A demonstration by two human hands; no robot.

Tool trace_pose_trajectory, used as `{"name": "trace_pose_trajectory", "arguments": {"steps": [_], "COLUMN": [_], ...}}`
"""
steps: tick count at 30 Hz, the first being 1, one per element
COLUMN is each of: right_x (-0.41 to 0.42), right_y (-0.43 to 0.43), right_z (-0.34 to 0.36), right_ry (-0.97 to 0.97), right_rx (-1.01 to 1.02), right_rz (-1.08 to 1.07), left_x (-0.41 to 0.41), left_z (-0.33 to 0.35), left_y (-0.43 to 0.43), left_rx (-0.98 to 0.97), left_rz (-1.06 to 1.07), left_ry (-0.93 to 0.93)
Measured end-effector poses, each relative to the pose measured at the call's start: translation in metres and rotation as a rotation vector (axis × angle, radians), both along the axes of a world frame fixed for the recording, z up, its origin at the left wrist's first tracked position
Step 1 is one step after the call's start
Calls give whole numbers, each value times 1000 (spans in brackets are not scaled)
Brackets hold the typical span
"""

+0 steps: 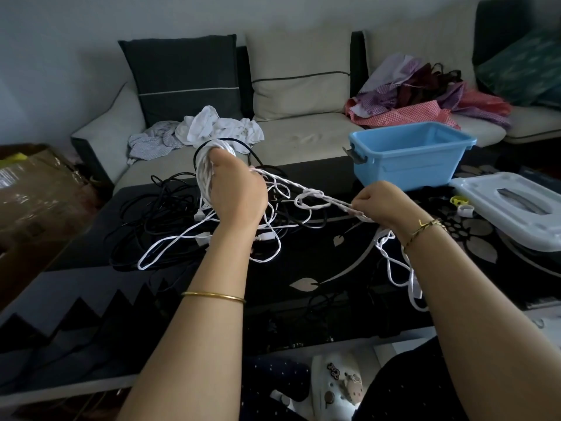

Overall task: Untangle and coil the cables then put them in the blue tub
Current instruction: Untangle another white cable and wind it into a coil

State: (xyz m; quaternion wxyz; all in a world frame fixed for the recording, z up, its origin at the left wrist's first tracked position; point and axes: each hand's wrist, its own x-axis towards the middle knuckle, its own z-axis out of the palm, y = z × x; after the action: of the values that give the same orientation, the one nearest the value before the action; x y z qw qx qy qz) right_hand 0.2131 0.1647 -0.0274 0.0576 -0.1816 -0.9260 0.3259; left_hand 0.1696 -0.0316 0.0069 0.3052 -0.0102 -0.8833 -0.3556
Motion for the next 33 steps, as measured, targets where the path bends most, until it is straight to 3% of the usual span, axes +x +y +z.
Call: {"name": "trace_pose_trajectory", "arguments": {"steps": [4,8,13,17,20,25,28,31,33], "right_x": [-4,-9,-10,-3,-1,-5,-9,-2,4], "right_y": [5,9,10,17,20,10,-9,-34,-35], "right_z": [-8,-16,-26,-27,-34,-37,-22,-9,0], "right_ry": [-92,-128,-119,-252,-346,-249,-167,-78,-133], "right_rx": [-197,-176,-14,171,224,295,82,-510,-800], "right_rz": [-70,-81,-78,-127,-93,-31,154,254,290], "left_x": [0,-1,-4,-12,-13,-14,-19,-17,-17], "left_z": [3,3,6,16,16,9,4,2,1], "left_y": [-2,-3,-5,-24,-25,-10,-5,-1,-1], "left_rx": [49,101,191,302,318,330,377,431,469], "left_rz": [40,60,54,151,109,-52,-123,-172,-180], "left_ry": [25,54,130,183,142,-26,-104,-156,-168]}}
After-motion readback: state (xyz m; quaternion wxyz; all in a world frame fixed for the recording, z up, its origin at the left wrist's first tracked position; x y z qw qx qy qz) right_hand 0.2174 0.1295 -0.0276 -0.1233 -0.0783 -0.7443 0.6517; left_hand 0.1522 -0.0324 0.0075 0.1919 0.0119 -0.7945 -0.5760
